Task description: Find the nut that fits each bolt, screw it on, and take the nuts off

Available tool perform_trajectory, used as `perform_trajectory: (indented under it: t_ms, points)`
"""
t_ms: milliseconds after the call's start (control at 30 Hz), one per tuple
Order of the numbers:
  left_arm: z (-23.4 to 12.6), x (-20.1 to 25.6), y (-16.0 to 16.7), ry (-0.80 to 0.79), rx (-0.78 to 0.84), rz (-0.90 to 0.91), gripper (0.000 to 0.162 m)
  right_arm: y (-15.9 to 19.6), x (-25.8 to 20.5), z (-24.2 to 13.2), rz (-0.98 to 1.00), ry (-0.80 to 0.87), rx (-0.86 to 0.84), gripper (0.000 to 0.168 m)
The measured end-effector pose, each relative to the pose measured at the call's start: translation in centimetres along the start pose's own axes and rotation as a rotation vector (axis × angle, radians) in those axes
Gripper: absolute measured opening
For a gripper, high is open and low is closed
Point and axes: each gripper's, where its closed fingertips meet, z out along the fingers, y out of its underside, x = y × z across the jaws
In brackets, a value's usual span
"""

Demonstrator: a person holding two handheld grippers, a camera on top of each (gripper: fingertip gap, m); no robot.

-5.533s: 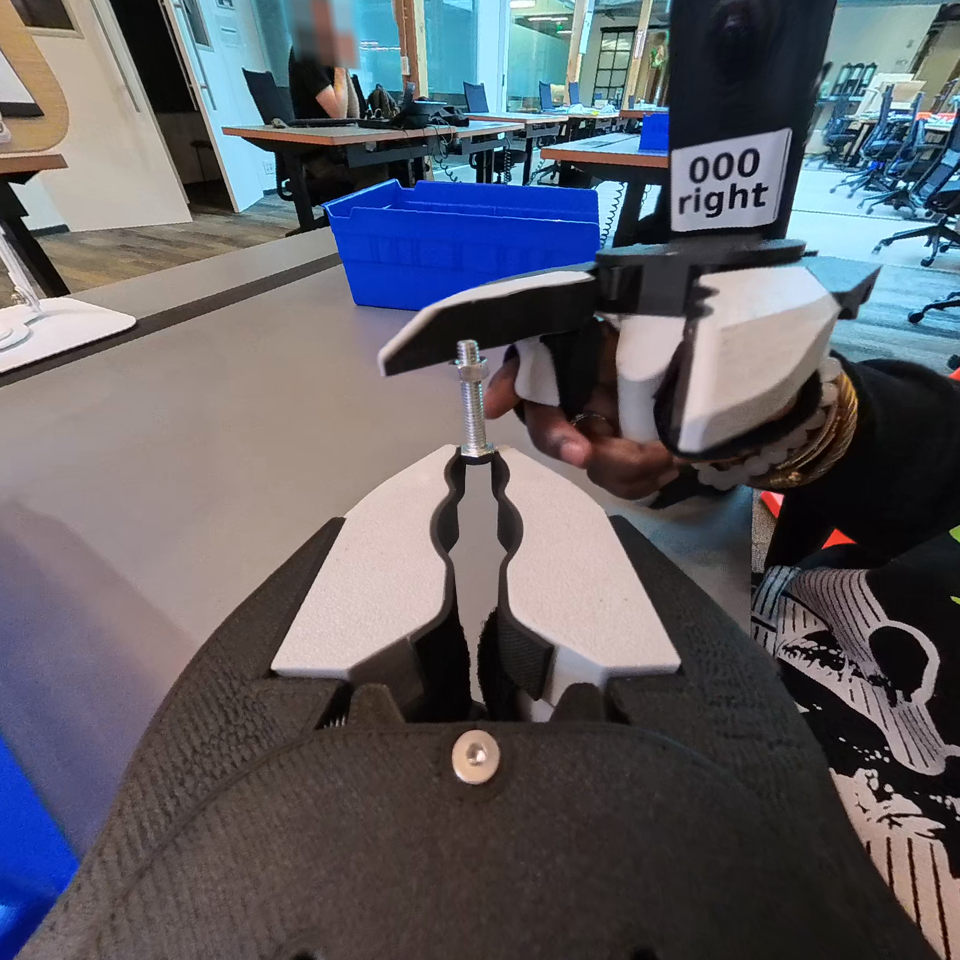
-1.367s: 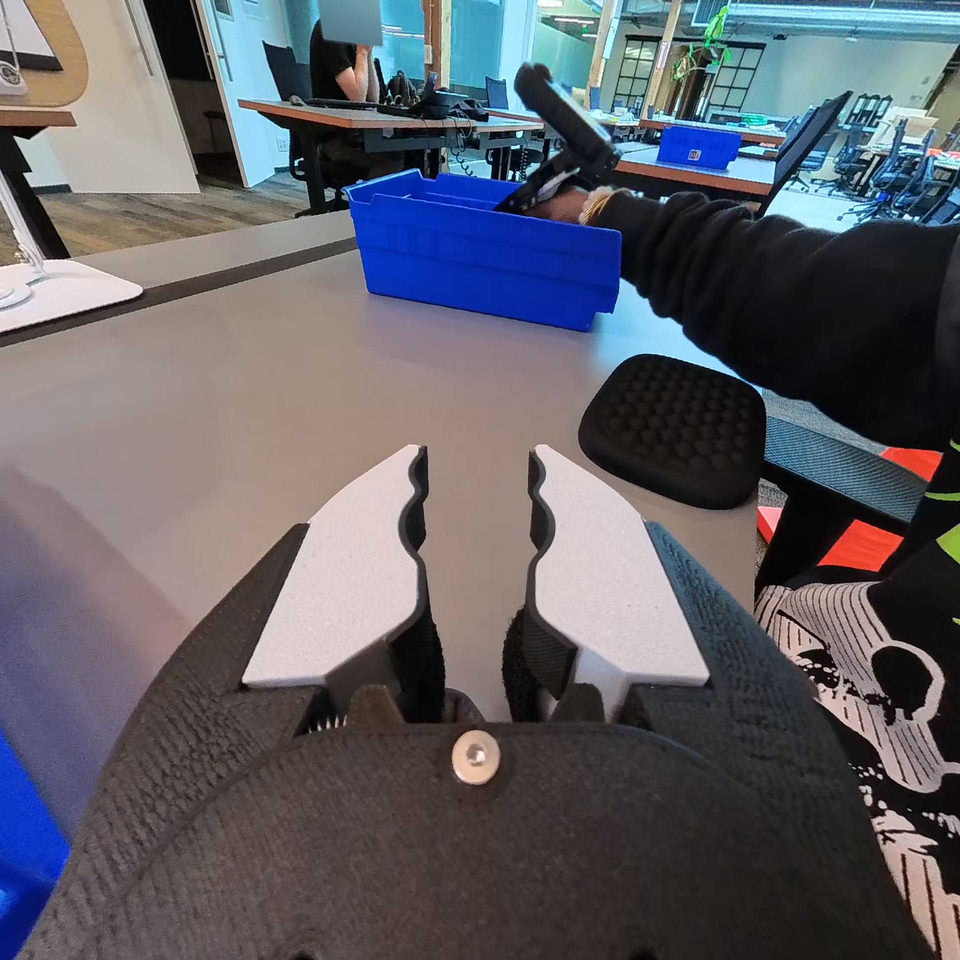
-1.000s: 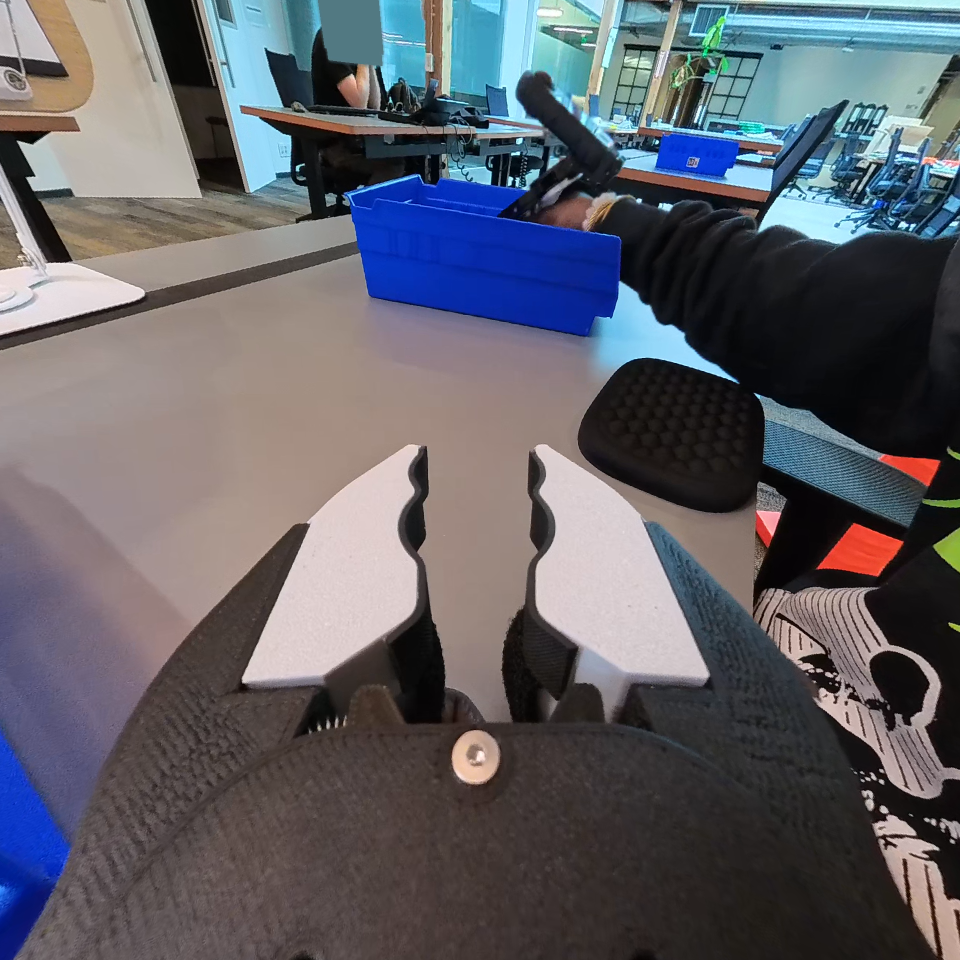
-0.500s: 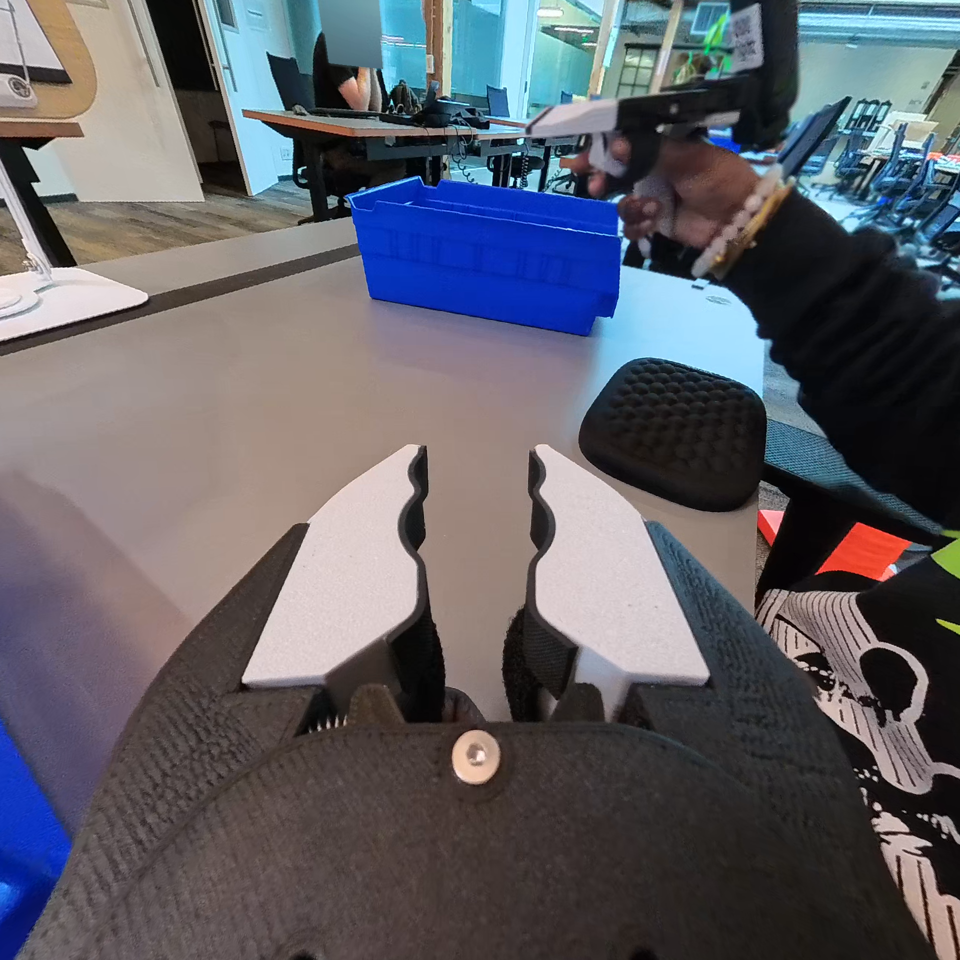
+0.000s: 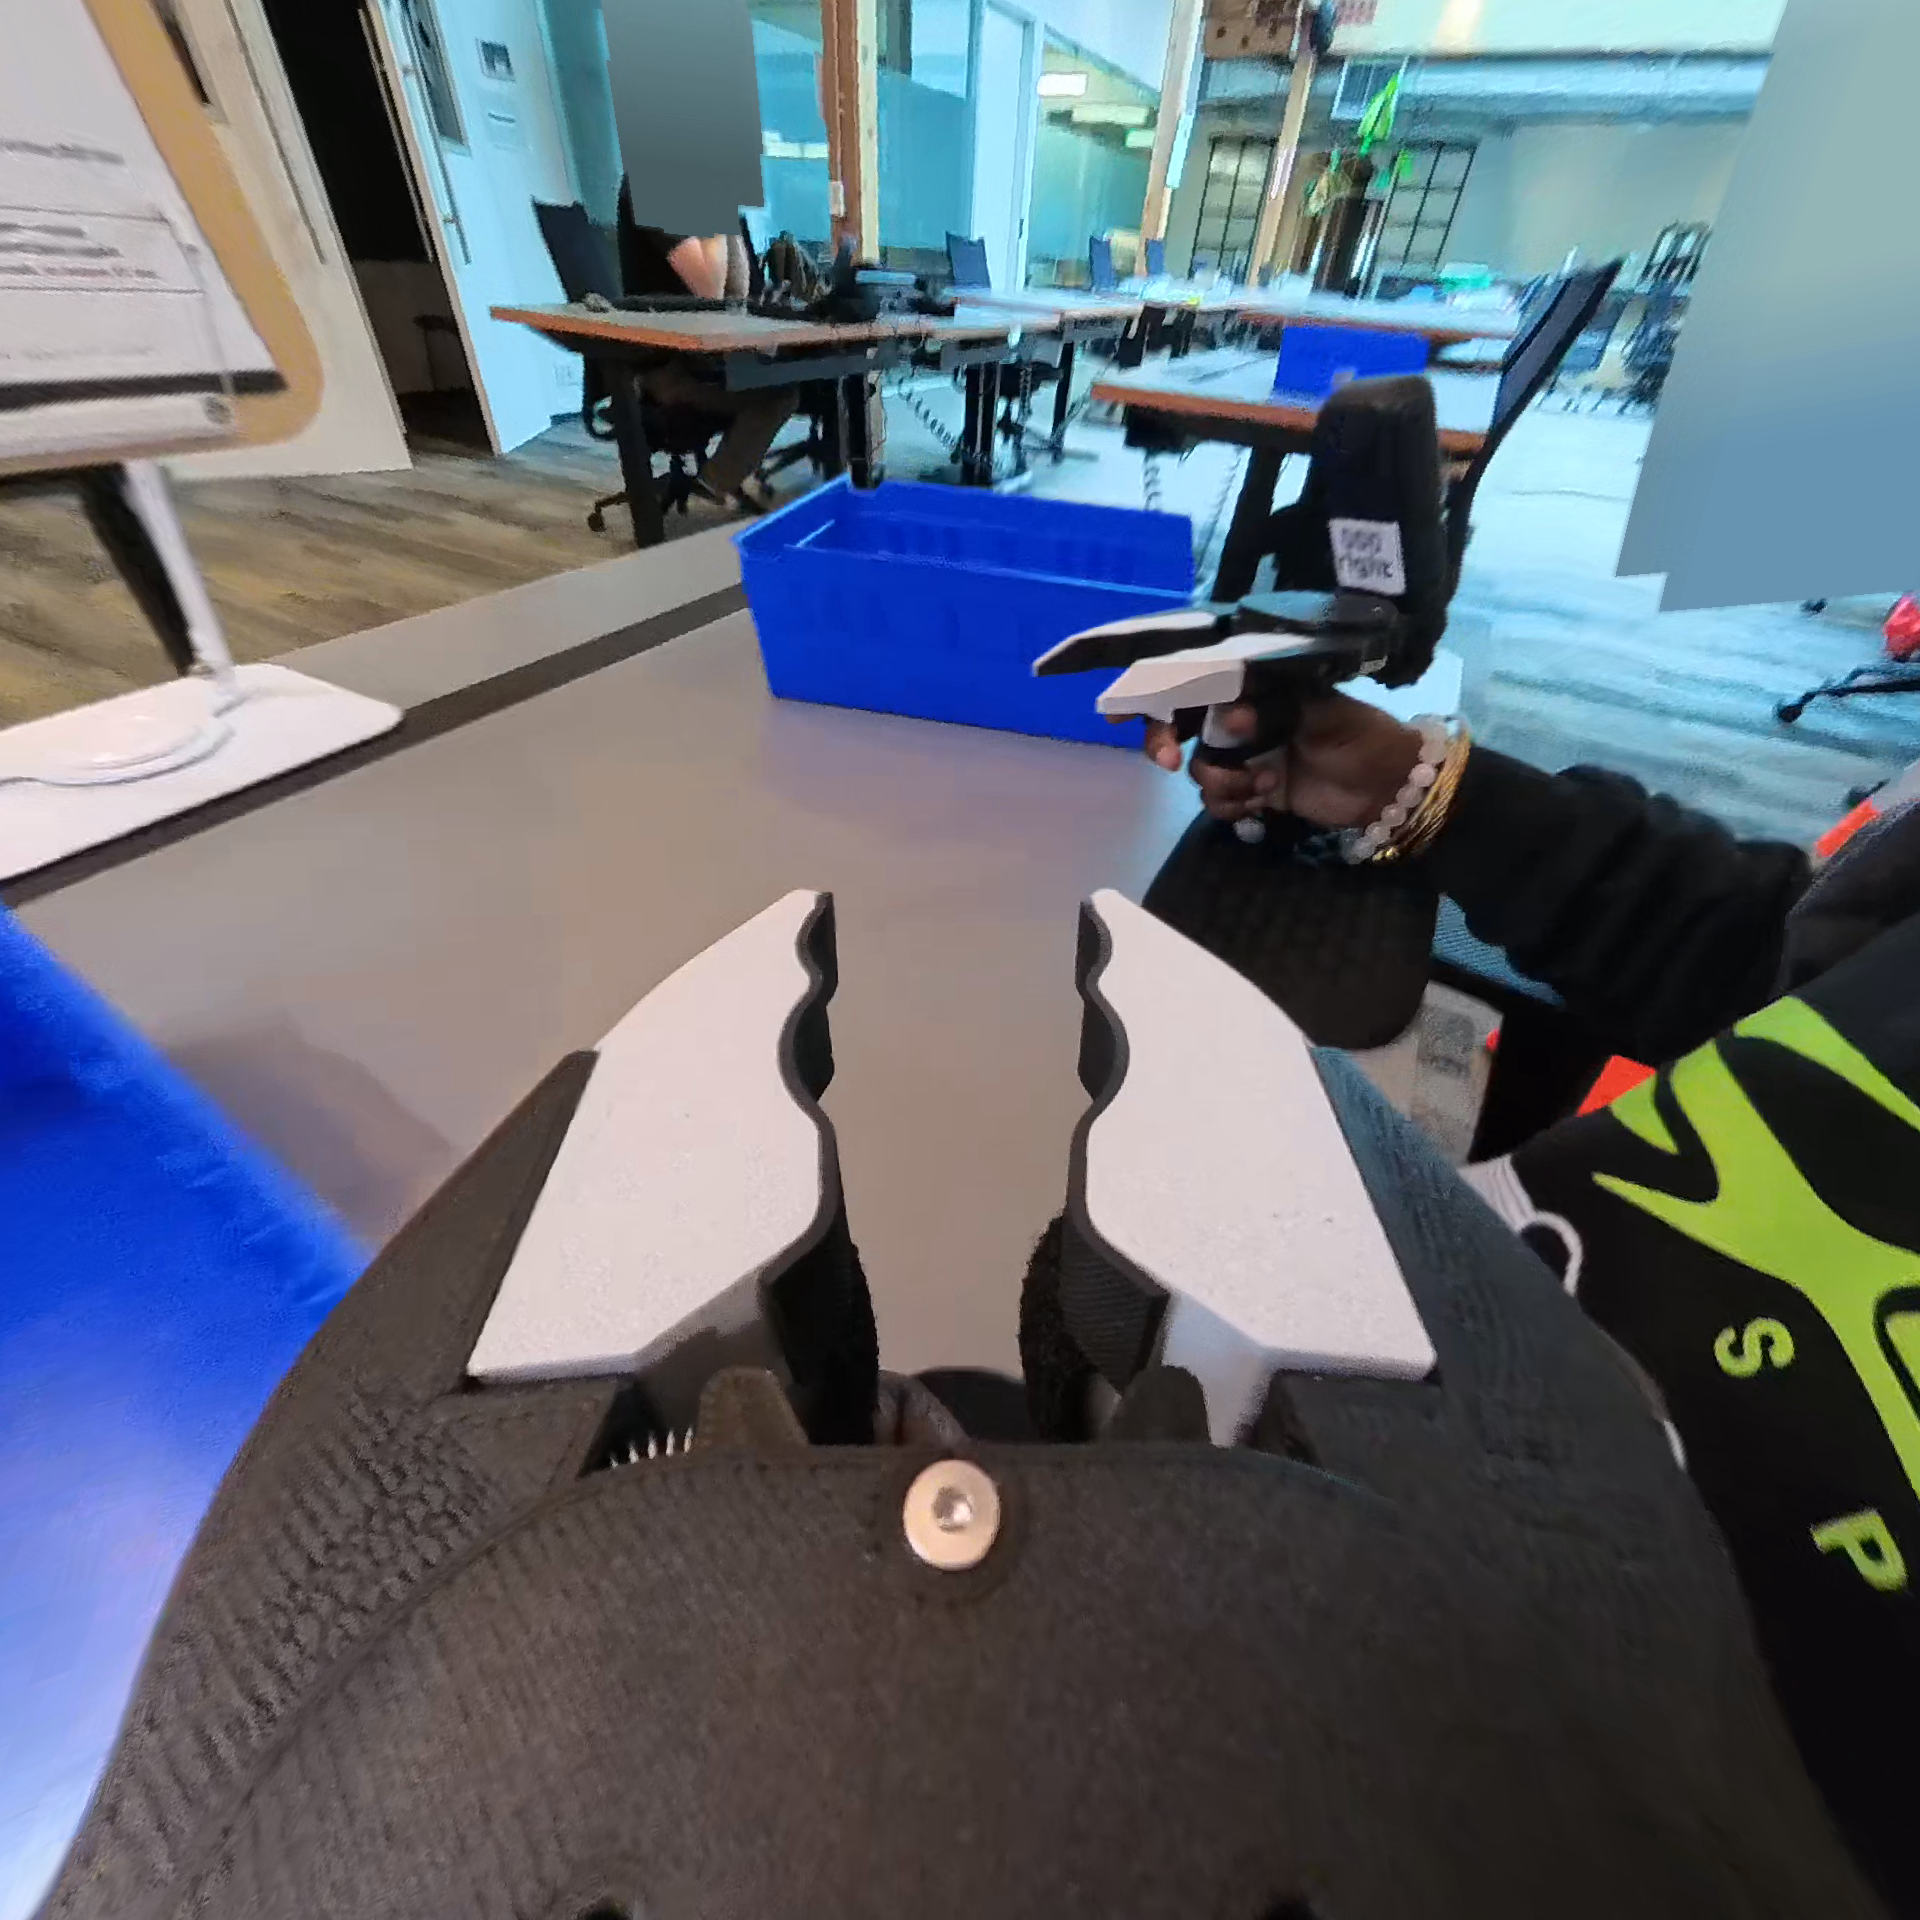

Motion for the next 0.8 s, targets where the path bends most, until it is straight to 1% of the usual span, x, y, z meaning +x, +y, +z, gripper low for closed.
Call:
perform_trajectory:
  t_ms: [100, 200, 267, 367, 433, 467, 533, 600, 700, 800]
  points:
    - [-2.7, -3.5, -0.6, -0.081, -0.128, 0.043, 0.048, 0.3, 0.0, 0.1, 0.033, -0.019, -0.006, 0.055]
    - [-5.7, -8.3, -1.0, -0.196, -0.278, 0.04, 0.05, 0.6, -0.3, 0.2, 0.004, -0.023, -0.02, 0.055]
    - [-7.7, -11.4, 0.0, -0.253, -0.437, -0.015, 0.052, 0.9, -0.6, 0.4, -0.008, -0.033, -0.04, 0.056]
    - [-10.2, -15.6, 2.8, -0.335, -0.695, -0.101, 0.049, 1.1, -0.8, 0.5, -0.012, -0.049, -0.057, 0.056]
    - [-10.3, -17.7, 4.4, -0.366, -0.79, -0.14, 0.045, 1.0, -0.8, 0.4, -0.016, -0.048, -0.049, 0.056]
    - [-10.0, -18.2, 5.4, -0.345, -0.84, -0.139, 0.044, 1.0, -0.8, 0.4, -0.014, -0.048, -0.044, 0.055]
    - [-9.6, -19.1, 7.6, -0.311, -0.952, -0.117, 0.043, 0.9, -0.7, 0.3, 0.0, -0.05, -0.036, 0.055]
    - [-9.2, -20.4, 9.2, -0.31, -1.044, -0.077, 0.035, 0.8, -0.7, 0.2, 0.013, -0.056, -0.027, 0.054]
    - [-8.7, -22.3, 10.8, -0.306, -1.144, -0.026, 0.024, 0.6, -0.6, 0.1, 0.023, -0.059, -0.014, 0.053]
    - [-8.3, -23.6, 11.8, -0.283, -1.201, -0.043, 0.023, 0.6, -0.6, 0.1, 0.026, -0.059, -0.014, 0.052]
